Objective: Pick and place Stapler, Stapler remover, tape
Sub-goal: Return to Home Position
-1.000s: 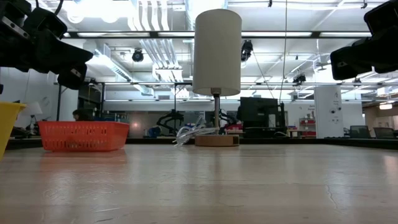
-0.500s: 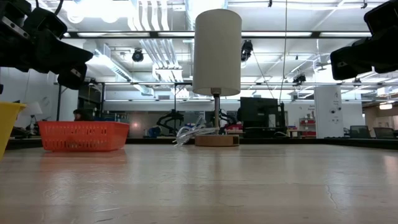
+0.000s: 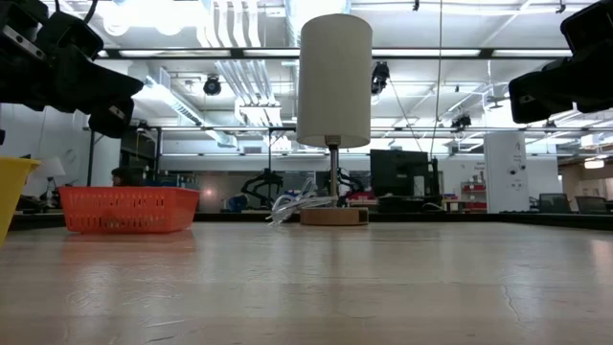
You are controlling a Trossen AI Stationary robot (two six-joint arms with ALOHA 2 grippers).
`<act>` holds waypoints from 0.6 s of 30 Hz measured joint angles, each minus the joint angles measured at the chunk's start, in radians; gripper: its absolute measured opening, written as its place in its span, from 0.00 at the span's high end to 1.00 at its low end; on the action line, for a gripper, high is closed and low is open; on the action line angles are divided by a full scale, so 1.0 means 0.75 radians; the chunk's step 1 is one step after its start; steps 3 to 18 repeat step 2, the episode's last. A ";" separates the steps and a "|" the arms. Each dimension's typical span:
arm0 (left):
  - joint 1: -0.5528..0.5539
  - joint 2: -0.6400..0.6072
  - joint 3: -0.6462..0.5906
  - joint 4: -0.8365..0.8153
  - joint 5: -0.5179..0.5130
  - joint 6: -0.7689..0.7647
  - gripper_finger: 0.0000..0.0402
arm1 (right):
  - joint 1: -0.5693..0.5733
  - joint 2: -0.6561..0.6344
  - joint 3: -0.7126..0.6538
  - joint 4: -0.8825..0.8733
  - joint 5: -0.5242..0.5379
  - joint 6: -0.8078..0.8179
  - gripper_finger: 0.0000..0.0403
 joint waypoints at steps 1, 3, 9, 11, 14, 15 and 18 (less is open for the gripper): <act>0.000 0.000 0.000 0.000 0.000 0.000 0.97 | 0.000 0.000 0.000 0.000 0.000 0.000 0.98; 0.000 0.000 0.000 0.000 0.000 0.000 0.97 | 0.000 0.000 0.000 0.000 0.000 0.000 0.98; 0.000 0.000 0.000 0.000 0.000 0.000 0.97 | 0.000 0.000 0.000 0.000 0.000 0.000 0.98; 0.000 0.000 0.000 0.000 0.000 0.000 0.97 | 0.000 0.000 0.000 0.000 0.000 0.000 0.98; 0.000 0.000 0.000 0.000 0.000 0.000 0.97 | 0.000 0.000 0.000 0.000 0.000 0.000 0.98; 0.000 0.000 0.000 0.000 0.000 0.000 0.97 | 0.000 0.000 0.000 0.000 0.000 0.000 0.98; 0.000 0.000 0.000 0.000 0.000 0.000 0.97 | 0.000 0.000 0.000 0.000 0.000 0.000 0.98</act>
